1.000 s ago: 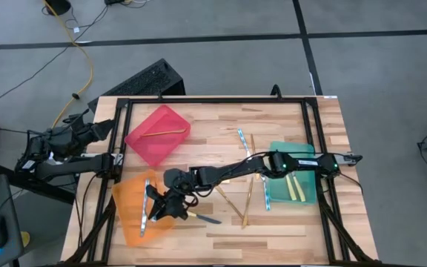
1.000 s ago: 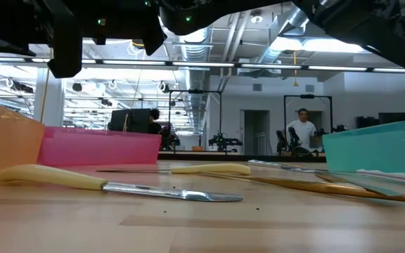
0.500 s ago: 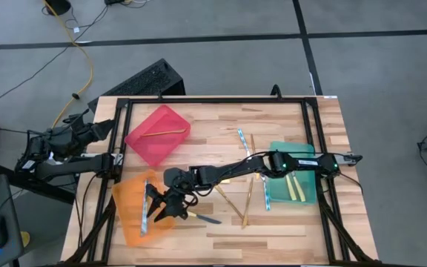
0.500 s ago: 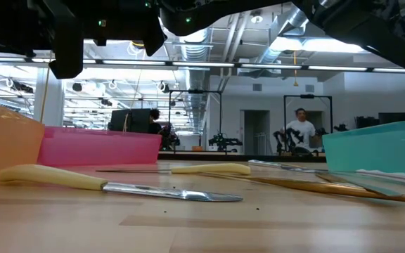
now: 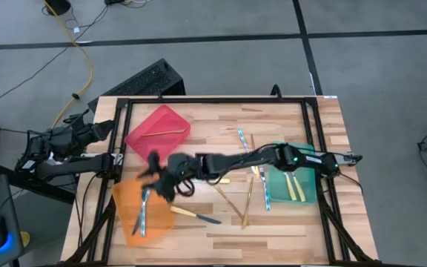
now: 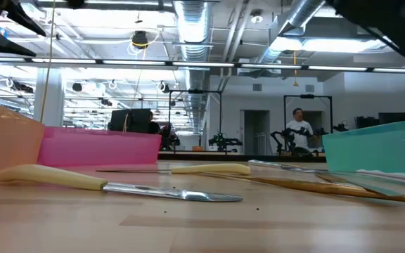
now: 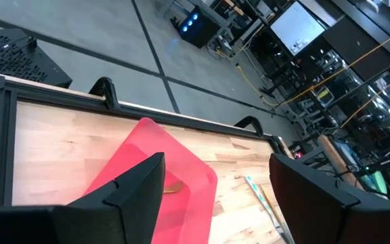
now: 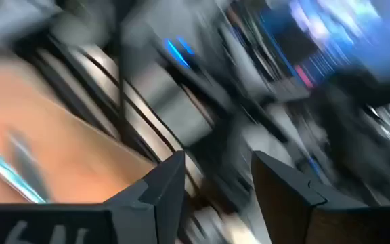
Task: Sort silverware by color (type)
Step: Put the bottom left gold knife into the red bin
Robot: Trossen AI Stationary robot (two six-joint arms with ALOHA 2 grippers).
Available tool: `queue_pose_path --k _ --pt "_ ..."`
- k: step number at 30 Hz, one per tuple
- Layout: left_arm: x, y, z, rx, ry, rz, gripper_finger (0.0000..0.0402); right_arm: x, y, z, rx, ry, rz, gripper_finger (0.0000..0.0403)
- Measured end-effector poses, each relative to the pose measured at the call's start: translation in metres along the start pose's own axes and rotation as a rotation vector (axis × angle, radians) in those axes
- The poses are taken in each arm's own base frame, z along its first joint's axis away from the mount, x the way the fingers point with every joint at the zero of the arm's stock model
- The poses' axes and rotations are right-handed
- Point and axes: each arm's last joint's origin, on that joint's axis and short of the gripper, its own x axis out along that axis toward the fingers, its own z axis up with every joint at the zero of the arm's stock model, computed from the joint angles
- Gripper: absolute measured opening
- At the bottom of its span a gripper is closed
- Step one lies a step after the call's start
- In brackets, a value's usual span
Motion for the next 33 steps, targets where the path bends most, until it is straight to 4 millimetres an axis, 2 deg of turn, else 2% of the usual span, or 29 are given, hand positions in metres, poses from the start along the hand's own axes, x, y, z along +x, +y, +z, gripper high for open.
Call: queue_pose_path --k 6,9,12,16,19,23,25,28,33 --pt "0.0 0.002 -0.001 0.014 0.015 0.012 0.0247 -0.041 -0.039 0.001 0.238 0.359 -0.111 0.0191" --pt "0.0 0.001 -0.001 0.013 0.019 0.008 0.0247 -0.063 -0.05 -0.008 0.379 0.528 -0.095 0.0191" --pt "0.0 0.001 -0.001 0.014 0.02 0.007 0.0247 -0.081 -0.051 -0.027 0.533 0.729 -0.048 0.0191" --pt "0.0 0.001 -0.001 0.014 0.02 0.007 0.0247 -0.1 -0.041 -0.046 0.735 0.994 -0.03 0.0191" --pt "0.0 0.001 -0.001 0.014 0.019 0.007 0.0247 -0.111 -0.023 -0.057 0.811 1.2 -0.013 0.0191" --pt "0.0 0.001 -0.001 0.022 0.019 0.006 0.0247 -0.116 0.019 -0.073 0.718 1.44 -0.013 0.0191" --pt "0.0 0.001 -0.001 0.041 0.02 0.004 0.0247 -0.117 0.043 -0.078 0.693 1.493 0.016 0.0191" --pt "0.0 0.001 -0.001 0.067 0.03 -0.009 0.0247 -0.131 0.078 -0.076 0.692 1.574 0.059 0.0191" --pt "0.0 0.0 -0.001 0.073 0.028 -0.01 0.0247 -0.145 0.131 -0.066 0.87 1.511 0.077 0.0191"
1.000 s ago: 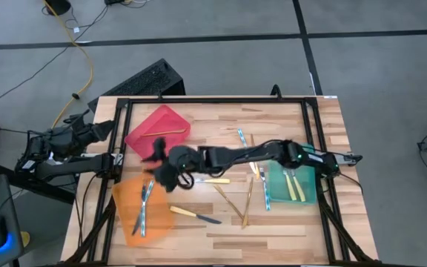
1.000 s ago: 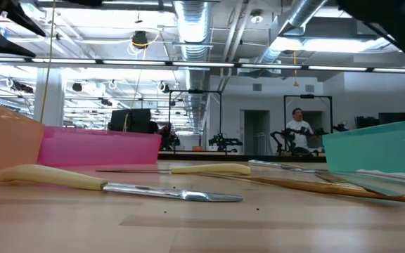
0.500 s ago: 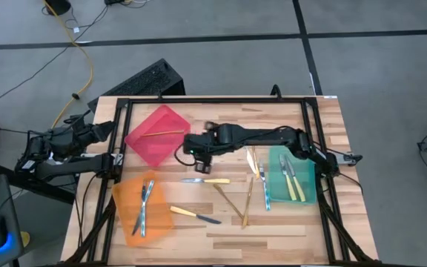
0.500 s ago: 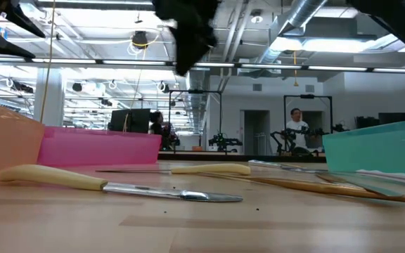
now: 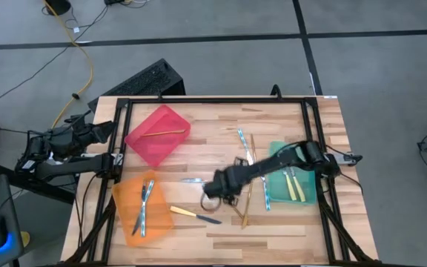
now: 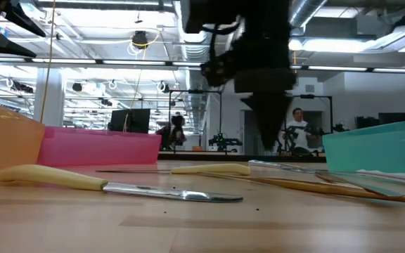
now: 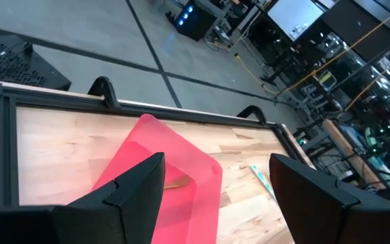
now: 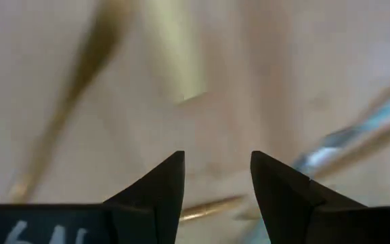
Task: Sort silverware by color (type)
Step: Put the bottom left gold knife into the red bin
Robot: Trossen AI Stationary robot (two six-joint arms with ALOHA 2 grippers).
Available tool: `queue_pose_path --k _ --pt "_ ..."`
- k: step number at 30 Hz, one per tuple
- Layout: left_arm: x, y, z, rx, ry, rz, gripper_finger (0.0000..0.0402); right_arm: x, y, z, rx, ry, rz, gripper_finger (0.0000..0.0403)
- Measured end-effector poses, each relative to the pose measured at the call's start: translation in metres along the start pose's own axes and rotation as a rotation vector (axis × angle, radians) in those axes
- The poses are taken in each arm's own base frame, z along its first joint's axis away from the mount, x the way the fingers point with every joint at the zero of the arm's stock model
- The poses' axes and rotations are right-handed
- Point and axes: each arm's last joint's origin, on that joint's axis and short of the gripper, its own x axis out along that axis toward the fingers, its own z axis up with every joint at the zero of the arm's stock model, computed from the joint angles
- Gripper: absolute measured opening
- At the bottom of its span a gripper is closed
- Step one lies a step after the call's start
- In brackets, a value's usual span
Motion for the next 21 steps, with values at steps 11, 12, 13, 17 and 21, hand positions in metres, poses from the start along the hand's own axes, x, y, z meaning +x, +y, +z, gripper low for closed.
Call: queue_pose_path --k 11,12,13,17,21 --pt "0.0 0.0 0.0 -0.003 -0.013 0.011 0.0247 0.023 0.039 -0.012 0.145 -0.135 0.205 0.0191" --pt "0.0 0.0 0.0 -0.005 -0.014 0.012 0.0247 0.023 0.039 -0.012 0.147 -0.135 0.205 0.0191" --pt "0.0 0.0 0.0 -0.009 -0.014 0.012 0.0247 0.023 0.039 -0.012 0.147 -0.134 0.204 0.0191" --pt "0.0 0.0 0.0 -0.013 -0.015 0.013 0.0247 0.023 0.039 -0.012 0.146 -0.129 0.207 0.0189" --pt "0.0 0.0 0.0 -0.013 -0.014 0.012 0.0247 0.024 0.037 -0.011 0.154 -0.106 0.233 0.0167"
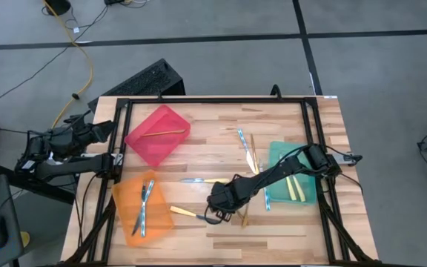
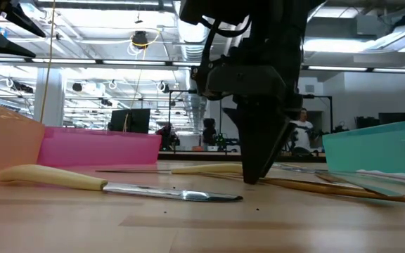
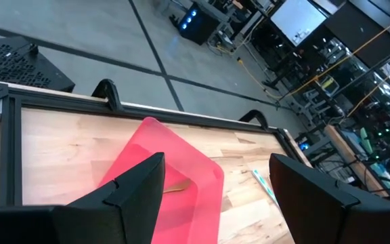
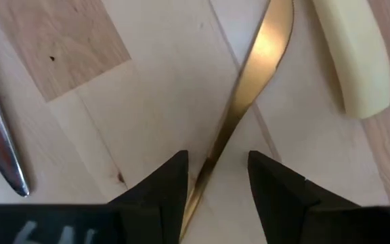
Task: Sort silverware by color (type)
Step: Put the bottom left gold knife into the red bin
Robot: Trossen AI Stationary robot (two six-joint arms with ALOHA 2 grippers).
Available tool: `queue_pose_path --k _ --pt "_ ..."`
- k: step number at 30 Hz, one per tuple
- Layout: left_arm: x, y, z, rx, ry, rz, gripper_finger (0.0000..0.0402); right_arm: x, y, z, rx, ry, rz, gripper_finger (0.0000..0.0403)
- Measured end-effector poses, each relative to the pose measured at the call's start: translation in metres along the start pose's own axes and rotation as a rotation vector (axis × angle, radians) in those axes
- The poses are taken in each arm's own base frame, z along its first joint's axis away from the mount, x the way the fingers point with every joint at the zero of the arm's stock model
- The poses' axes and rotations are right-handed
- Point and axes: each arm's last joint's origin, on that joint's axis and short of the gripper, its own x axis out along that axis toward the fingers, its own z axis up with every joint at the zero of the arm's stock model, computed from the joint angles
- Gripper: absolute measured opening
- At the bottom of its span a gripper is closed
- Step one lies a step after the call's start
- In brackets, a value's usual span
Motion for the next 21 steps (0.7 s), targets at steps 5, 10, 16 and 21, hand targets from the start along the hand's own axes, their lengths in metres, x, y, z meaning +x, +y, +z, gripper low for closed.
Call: queue_pose_path --k 5,10,16,21 --pt "0.0 0.0 -0.0001 0.0 0.002 -0.001 0.0247 0.0003 -0.0016 0.0016 0.003 0.013 0.011 0.0115" --pt "0.0 0.0 -0.0001 0.002 0.002 -0.001 0.0247 0.0009 -0.0031 0.003 0.008 0.021 0.018 0.0053" --pt "0.0 0.0 -0.0001 0.005 0.002 -0.001 0.0247 0.0006 -0.0022 0.0031 0.003 0.006 0.013 0.0009" --pt "0.0 0.0 -0.0001 0.006 0.003 -0.002 0.0247 0.0002 -0.0002 0.0014 -0.004 -0.015 -0.004 0.0011"
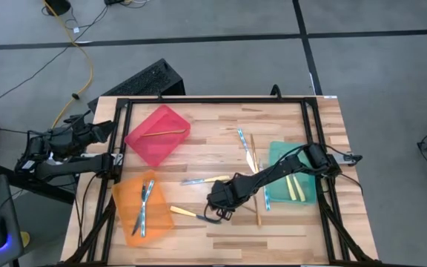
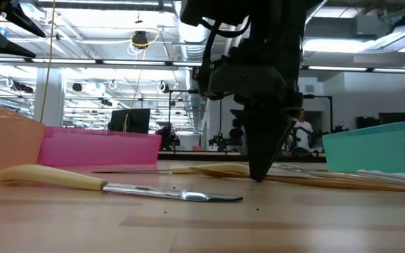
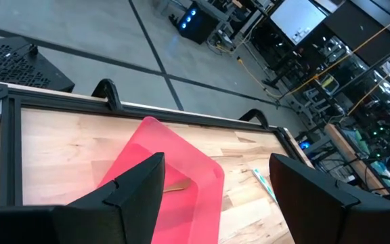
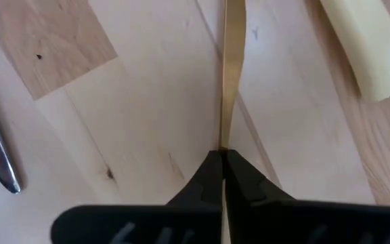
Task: Sort silverware by color (type)
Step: Put the bottom left gold knife into the red bin
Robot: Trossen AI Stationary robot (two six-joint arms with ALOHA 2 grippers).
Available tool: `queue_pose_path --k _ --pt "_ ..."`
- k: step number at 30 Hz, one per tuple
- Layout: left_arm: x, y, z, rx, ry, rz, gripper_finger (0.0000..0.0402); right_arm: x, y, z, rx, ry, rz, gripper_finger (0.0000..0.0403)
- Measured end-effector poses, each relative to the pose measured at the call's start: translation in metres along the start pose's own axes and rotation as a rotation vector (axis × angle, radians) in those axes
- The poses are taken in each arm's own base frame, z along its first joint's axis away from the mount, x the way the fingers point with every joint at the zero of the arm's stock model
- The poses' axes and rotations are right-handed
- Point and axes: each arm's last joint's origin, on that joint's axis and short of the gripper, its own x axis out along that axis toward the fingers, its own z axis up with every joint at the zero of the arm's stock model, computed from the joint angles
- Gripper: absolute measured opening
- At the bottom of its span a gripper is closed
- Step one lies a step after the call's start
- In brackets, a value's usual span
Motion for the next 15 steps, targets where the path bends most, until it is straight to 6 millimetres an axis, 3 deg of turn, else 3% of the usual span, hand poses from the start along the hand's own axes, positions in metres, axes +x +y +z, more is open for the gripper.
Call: queue_pose_path --k 7,15 --pt "0.0 0.0 0.0 -0.004 0.0 0.0 0.0247 -0.003 0.002 -0.002 -0.013 -0.047 -0.041 0.0008" --pt "0.0 0.0 0.0 -0.005 0.0 0.0 0.0247 -0.011 0.0 0.011 -0.06 -0.073 -0.038 0.0007"
